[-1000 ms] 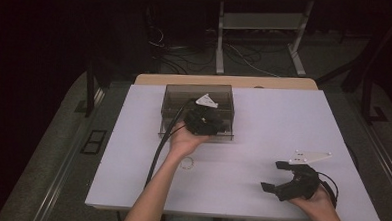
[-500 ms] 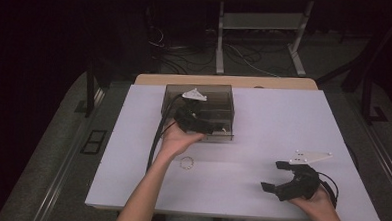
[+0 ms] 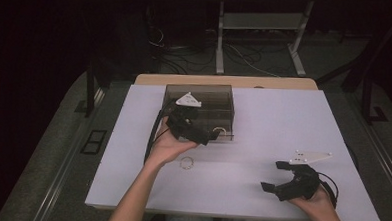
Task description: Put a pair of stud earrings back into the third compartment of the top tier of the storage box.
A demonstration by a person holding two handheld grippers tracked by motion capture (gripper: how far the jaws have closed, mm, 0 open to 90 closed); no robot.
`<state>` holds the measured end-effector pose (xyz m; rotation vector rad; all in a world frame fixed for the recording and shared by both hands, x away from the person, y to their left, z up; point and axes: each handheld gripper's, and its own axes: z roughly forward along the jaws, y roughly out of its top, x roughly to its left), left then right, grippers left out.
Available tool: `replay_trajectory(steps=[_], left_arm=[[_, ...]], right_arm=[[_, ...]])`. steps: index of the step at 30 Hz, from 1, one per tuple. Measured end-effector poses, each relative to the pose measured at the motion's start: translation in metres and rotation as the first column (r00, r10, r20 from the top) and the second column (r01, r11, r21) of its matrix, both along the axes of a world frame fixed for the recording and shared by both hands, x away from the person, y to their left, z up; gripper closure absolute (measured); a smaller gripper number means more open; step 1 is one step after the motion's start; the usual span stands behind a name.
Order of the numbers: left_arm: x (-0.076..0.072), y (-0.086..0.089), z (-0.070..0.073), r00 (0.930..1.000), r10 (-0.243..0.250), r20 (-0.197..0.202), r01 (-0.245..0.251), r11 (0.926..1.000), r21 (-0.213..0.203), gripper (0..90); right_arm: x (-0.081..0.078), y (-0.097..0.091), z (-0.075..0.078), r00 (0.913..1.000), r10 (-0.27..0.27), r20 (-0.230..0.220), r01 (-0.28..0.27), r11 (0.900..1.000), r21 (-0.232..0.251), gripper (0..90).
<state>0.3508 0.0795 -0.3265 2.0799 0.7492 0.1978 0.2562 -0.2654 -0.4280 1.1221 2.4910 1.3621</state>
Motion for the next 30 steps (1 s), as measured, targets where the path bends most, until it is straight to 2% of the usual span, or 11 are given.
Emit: replay_trajectory(steps=[3,14,30], left_arm=[[-0.005,0.004,-0.001,0.9998,-0.009,0.020,0.008,0.9998,0.017,0.0],[-0.022,0.012,-0.006,0.9980,-0.025,0.059,0.024,0.9995,0.020,0.0],[-0.045,0.022,-0.016,0.9966,-0.040,0.072,0.038,0.9986,0.036,0.0]], right_arm=[[0.000,0.000,0.000,1.0000,0.003,-0.003,-0.003,1.0000,0.000,0.0],[-0.001,-0.001,0.001,1.0000,-0.009,-0.002,0.009,0.9999,0.006,0.0],[-0.001,0.001,0.000,1.0000,-0.002,-0.007,0.002,1.0000,0.002,0.0]])
